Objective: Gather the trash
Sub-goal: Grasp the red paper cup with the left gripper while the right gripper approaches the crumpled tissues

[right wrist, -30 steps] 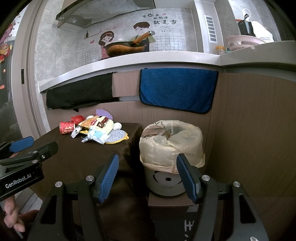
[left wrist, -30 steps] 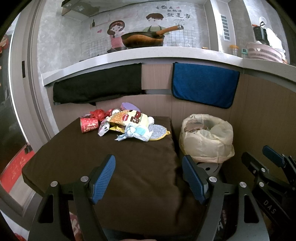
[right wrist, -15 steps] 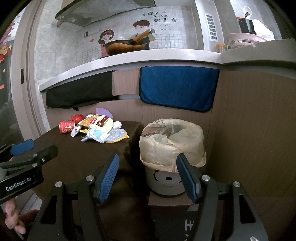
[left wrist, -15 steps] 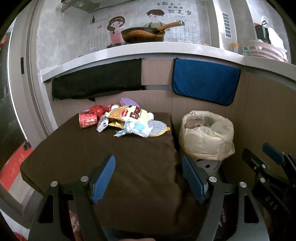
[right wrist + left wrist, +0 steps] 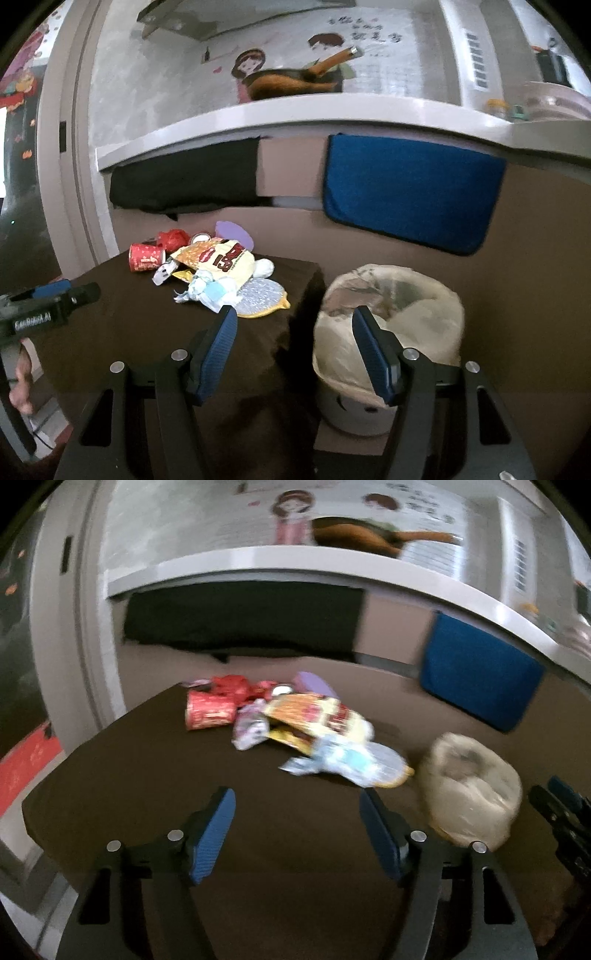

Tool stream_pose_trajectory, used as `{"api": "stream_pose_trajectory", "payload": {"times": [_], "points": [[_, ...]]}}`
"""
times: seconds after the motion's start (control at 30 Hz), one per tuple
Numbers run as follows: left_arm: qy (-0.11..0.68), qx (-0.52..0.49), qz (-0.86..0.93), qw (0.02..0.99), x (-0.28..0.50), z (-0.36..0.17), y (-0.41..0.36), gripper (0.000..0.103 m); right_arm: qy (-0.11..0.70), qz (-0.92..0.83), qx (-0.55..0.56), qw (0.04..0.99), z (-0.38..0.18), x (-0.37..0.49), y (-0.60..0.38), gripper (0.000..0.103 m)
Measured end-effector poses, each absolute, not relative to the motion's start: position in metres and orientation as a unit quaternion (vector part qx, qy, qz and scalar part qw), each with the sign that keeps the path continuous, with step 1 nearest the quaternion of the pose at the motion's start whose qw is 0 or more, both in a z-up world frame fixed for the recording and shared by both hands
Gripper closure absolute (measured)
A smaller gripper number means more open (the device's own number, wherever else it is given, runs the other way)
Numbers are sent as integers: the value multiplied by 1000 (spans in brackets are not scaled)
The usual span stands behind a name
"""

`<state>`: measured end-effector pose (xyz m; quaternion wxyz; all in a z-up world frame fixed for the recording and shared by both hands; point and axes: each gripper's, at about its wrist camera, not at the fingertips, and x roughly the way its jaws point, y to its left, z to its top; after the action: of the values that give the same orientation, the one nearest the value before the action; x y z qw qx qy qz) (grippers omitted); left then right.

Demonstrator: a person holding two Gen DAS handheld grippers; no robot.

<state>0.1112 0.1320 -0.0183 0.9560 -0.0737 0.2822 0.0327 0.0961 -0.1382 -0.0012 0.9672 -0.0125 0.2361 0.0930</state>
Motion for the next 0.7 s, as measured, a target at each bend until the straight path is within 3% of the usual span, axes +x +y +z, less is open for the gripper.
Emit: {"api": "stream_pose_trajectory", "payload": {"times": [0.43,0.7], "points": [[295,-181,72,936,233,-61,268,49,310,146,-8,939,-48,207,-87,41],[319,-182,67,928,313,-79,301,52,347,159,-20,924,-75,228,-70,41]]}}
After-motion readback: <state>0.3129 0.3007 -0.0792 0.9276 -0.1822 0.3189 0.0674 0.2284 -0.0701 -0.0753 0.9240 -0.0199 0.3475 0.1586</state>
